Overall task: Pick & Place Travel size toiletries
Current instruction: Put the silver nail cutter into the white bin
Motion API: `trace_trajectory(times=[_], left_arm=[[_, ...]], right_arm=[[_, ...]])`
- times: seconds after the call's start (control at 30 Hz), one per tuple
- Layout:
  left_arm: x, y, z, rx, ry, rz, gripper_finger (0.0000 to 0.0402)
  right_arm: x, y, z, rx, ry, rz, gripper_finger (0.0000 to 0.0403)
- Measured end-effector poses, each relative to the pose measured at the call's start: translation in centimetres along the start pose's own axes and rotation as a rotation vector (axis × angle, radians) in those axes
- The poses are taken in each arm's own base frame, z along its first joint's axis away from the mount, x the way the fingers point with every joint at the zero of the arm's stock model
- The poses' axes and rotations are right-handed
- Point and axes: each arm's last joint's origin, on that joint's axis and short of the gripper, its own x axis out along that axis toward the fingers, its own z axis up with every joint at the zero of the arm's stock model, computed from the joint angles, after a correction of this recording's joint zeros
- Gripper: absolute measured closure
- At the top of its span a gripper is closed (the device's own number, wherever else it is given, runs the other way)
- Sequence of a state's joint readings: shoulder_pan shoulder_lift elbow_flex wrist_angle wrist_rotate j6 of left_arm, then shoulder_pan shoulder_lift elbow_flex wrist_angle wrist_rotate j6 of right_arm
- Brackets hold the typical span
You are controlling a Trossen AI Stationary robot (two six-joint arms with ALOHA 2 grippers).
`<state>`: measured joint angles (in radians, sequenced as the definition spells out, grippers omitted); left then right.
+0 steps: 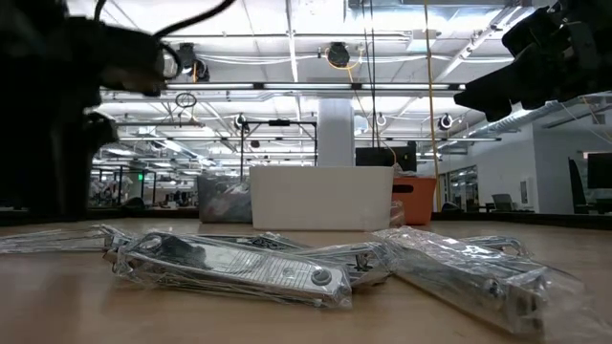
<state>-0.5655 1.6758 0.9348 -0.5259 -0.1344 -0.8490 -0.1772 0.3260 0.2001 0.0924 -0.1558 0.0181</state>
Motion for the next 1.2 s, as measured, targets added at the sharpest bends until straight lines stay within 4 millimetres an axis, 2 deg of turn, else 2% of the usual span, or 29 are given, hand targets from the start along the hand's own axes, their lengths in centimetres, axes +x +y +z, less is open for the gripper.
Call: trace_trajectory(times=[0.13,0.4,0.57,0.73,0.9,1.07,1.2], left_arm=[[1.7,-0.1,-0.4,0.004,0.061,0.016,0.0232],[2.7,0.0,-0.4,0.062,0.035,0.084,0.0242],[2.8,0.3,-0.1,0.084,-0.003,0.122,0.0290],[2.9,0.9,0.5,0.103,-0.026,0.151,0.0370],[2.0,1.3,1.2,0.109,-0.104,0.169,0.0372],[-0.9,1.6,2.6,0.173,-0.282,0.201,0.0368],[-3.4,1.9,4.4,0.215,-0.478,0.222,0.0373]], right_arm=[[0.0,0.0,0.0,0.000,0.001,0.000,0.0222],[0.0,0.0,0.0,0.000,0.001,0.001,0.0222],[0.0,0.0,0.0,0.000,0.002,-0.001,0.0222],[-0.2,0.0,0.2,-0.006,-0.024,0.004,0.0222],[-0.7,0.1,0.5,-0.013,-0.064,0.005,0.0222],[-1.1,0.2,0.5,-0.014,-0.072,0.004,0.0222],[-1.3,0.2,0.5,-0.014,-0.069,0.004,0.0222]])
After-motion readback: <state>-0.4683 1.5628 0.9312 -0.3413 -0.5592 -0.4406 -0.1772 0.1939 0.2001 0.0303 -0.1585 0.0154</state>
